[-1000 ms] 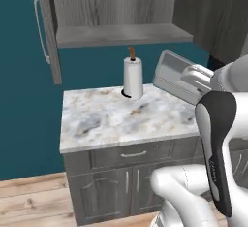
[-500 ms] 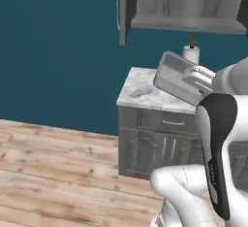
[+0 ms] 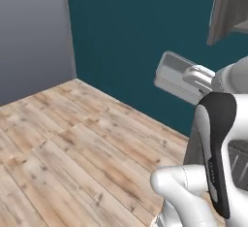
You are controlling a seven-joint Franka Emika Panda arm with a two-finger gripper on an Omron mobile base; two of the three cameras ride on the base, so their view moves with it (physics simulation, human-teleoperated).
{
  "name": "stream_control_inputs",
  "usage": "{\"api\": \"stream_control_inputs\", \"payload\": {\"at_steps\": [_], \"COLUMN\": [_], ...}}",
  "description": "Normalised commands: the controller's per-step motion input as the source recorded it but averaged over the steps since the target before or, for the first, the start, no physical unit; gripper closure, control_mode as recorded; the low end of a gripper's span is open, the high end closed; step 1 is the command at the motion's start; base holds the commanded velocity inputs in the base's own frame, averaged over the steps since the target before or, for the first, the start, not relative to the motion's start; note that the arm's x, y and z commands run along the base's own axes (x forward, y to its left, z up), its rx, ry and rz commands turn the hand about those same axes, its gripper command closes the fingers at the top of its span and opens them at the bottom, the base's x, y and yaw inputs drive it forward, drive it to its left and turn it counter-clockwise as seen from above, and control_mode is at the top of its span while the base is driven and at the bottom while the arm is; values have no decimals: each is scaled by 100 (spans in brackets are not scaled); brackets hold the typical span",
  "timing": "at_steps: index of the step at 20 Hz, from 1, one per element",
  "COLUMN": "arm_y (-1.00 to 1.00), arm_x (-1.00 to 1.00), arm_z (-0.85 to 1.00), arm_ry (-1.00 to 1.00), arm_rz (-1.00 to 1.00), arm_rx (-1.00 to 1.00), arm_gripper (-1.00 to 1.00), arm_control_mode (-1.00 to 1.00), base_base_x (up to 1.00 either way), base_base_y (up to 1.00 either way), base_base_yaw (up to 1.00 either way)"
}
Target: Retrieve the tupperware and aluminum foil from the cabinet and place them on the dining counter near the plate with lemon and shrimp to prepare for storing leftovers.
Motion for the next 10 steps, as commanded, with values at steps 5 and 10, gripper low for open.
{"api": "stream_control_inputs", "payload": {"at_steps": [5, 10], "arm_y": [0, 0], "arm_x": [0, 0], "arm_z": [0, 0], "arm_ry": [0, 0], "arm_rz": [0, 0], "arm_rx": [0, 0], "arm_gripper": [100, 100], "arm_control_mode": [100, 100], "base_base_x": [50, 90], "base_base_y": [0, 0], "base_base_yaw": [76, 75]}}
